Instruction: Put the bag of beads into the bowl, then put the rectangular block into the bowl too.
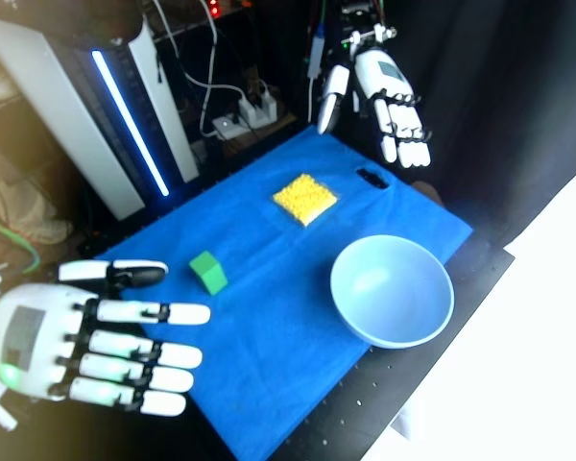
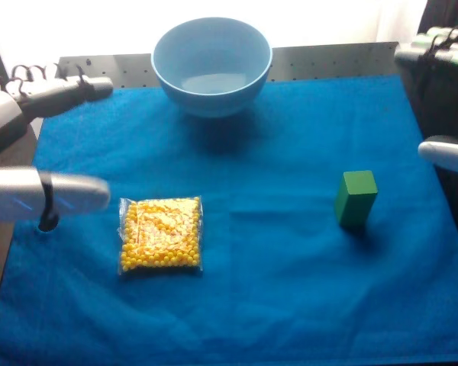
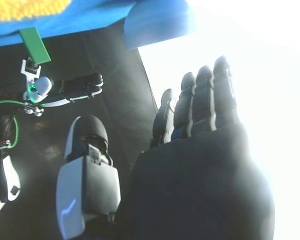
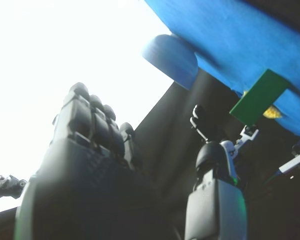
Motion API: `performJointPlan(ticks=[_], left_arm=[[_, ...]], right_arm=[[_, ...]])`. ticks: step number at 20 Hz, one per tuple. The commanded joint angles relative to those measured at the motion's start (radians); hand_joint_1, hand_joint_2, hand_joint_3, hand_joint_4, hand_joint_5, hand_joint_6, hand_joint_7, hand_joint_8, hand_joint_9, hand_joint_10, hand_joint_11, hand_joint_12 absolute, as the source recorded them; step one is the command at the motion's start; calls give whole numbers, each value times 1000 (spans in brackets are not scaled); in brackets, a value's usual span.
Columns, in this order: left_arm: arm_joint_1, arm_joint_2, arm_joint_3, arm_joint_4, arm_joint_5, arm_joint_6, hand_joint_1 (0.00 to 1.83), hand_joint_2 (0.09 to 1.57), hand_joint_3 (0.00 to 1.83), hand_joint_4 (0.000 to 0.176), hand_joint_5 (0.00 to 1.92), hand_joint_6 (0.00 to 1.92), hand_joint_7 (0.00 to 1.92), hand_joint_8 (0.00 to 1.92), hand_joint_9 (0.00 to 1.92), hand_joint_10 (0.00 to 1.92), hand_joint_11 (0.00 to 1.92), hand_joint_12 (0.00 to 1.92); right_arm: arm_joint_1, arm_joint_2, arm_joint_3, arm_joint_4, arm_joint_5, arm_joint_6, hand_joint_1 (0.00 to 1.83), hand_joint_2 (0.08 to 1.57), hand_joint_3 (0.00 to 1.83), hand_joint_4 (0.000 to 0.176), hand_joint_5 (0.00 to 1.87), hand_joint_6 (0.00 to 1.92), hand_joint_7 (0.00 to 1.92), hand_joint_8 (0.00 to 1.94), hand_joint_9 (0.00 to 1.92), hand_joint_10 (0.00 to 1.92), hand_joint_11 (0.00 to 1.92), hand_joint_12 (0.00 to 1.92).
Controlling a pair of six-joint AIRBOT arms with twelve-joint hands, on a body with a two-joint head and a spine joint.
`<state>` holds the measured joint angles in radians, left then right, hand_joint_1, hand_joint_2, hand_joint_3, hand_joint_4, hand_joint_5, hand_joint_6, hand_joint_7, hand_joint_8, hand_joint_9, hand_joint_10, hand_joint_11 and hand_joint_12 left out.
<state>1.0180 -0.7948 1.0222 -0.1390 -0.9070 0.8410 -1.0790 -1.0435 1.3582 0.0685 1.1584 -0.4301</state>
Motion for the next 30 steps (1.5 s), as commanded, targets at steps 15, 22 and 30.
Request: performJointPlan(ticks=[15,22,30], left_arm=[[-305,-95,45,465,442,-5,825,821,0,142,231,0,325,10,370,15,0,1044],[-354,-168,90,566,565,-5,960,818,0,0,643,16,853,49,727,63,54,1148],[-367,-180,114,511,520,-5,1090,1085,0,19,1039,914,901,1242,586,1343,150,1618]], right_arm=[[13,-1,11,22,110,4,868,1175,2,36,437,0,221,0,126,0,0,252],[13,-1,13,21,105,4,889,1212,4,2,457,4,201,2,83,2,0,67],[13,-6,15,21,101,4,828,1212,1,14,480,0,212,0,123,0,0,233]])
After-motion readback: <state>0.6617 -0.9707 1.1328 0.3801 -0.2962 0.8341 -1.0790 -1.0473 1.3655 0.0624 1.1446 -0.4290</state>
